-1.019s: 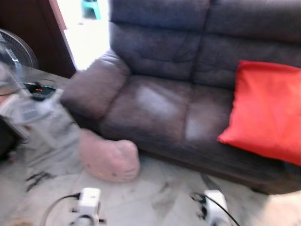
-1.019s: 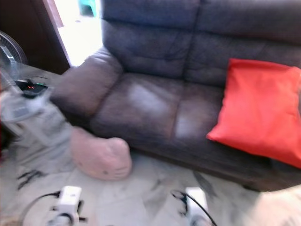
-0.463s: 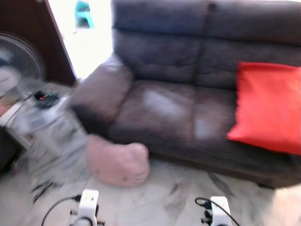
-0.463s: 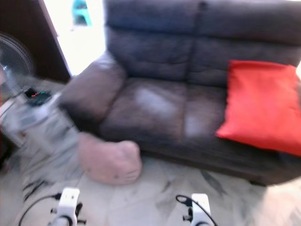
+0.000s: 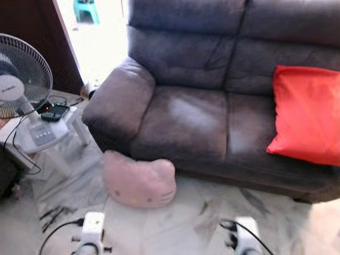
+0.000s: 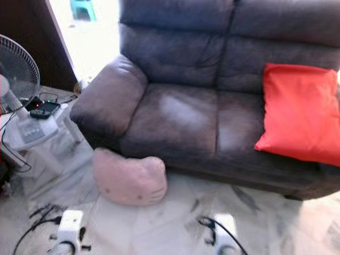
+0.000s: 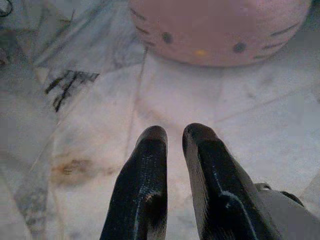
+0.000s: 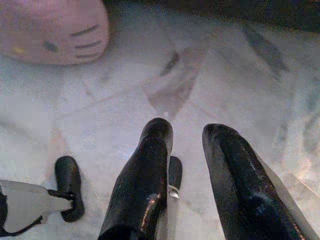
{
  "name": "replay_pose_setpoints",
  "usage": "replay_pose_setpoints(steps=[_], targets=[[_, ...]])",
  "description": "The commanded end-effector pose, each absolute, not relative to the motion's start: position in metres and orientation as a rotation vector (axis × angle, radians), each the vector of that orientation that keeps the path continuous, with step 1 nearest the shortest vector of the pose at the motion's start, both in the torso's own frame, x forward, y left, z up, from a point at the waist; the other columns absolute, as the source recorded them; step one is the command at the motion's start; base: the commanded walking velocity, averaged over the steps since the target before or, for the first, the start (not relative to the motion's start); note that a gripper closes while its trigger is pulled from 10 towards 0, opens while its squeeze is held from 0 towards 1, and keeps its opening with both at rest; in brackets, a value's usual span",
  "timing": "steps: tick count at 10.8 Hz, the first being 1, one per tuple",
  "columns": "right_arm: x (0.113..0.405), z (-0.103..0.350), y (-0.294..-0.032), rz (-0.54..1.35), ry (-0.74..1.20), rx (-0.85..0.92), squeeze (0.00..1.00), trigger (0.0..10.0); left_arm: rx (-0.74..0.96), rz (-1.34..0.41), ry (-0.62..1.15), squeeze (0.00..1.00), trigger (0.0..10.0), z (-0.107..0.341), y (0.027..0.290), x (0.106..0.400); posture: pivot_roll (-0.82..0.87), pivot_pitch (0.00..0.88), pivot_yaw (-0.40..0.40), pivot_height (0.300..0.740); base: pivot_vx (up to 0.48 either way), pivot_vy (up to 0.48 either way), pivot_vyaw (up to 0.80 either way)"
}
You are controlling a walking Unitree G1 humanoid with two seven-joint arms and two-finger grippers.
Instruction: Move the pillow to the sofa from floor
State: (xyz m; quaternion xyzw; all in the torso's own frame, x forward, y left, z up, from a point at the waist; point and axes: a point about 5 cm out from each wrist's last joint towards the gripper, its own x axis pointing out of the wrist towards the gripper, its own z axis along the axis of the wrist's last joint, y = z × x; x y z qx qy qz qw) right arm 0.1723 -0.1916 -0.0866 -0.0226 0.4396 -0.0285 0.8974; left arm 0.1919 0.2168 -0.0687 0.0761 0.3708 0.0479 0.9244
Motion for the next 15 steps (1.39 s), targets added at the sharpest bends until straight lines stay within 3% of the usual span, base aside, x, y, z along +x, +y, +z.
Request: replay_pose_setpoints(steps=[1, 15], targets=[[0.167, -0.089, -0.195, -0.074, 0.927, -0.044, 0.00, 10.0, 0.143, 0.109, 0.784, 0.00, 10.0, -0.072, 0.216, 0.188, 0.04, 0.063, -0.014, 0.740, 0.000, 0.334, 0.00], [0.181, -0.085, -0.175, -0.075, 0.913, -0.024, 0.00, 10.0, 0.134, 0.126, 0.766, 0.00, 10.0, -0.069, 0.217, 0.193, 0.04, 0.090, -0.015, 0.740, 0.000, 0.345, -0.10]])
